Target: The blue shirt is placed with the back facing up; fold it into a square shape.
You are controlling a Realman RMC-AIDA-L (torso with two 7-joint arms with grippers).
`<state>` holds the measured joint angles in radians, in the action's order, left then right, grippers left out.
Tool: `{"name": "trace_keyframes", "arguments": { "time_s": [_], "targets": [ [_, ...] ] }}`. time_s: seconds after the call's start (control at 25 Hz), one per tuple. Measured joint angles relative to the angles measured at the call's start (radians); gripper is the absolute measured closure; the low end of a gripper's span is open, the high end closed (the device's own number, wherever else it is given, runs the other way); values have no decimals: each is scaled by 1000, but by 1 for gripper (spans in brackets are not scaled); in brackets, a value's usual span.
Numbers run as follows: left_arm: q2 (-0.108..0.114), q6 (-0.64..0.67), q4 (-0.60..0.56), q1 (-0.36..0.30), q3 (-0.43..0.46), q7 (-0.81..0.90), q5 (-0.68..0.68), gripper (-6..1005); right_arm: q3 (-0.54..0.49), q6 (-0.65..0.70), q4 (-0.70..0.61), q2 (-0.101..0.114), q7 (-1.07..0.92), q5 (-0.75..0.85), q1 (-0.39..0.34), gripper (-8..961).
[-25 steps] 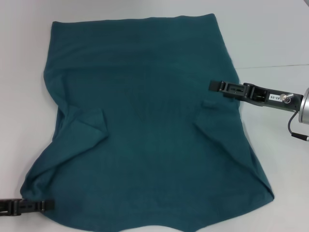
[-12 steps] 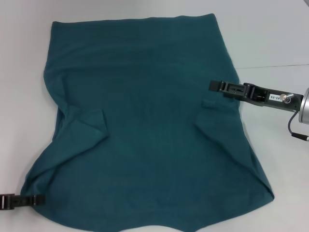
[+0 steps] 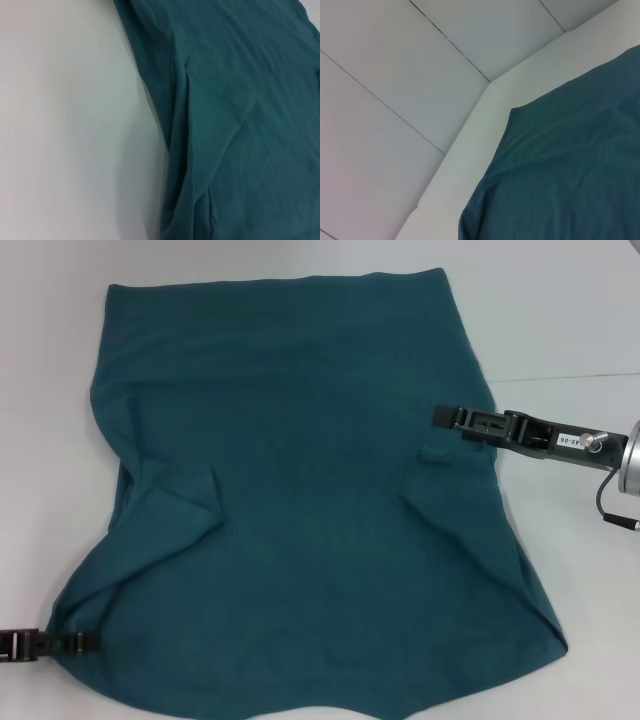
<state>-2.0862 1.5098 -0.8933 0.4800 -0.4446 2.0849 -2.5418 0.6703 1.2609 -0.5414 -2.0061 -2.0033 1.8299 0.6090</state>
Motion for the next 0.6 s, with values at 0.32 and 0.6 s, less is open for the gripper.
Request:
{"name": "trace_keyframes", "arguments": {
  "time_s": [0.32, 0.6],
  "targets": [
    [0, 3, -1, 2, 0, -1, -1, 116, -5, 0, 0, 0, 0, 0, -1, 19],
    [0, 10, -3, 3, -2, -6, -4, 126, -5, 0, 0, 0, 0, 0, -2, 19]
  ]
}}
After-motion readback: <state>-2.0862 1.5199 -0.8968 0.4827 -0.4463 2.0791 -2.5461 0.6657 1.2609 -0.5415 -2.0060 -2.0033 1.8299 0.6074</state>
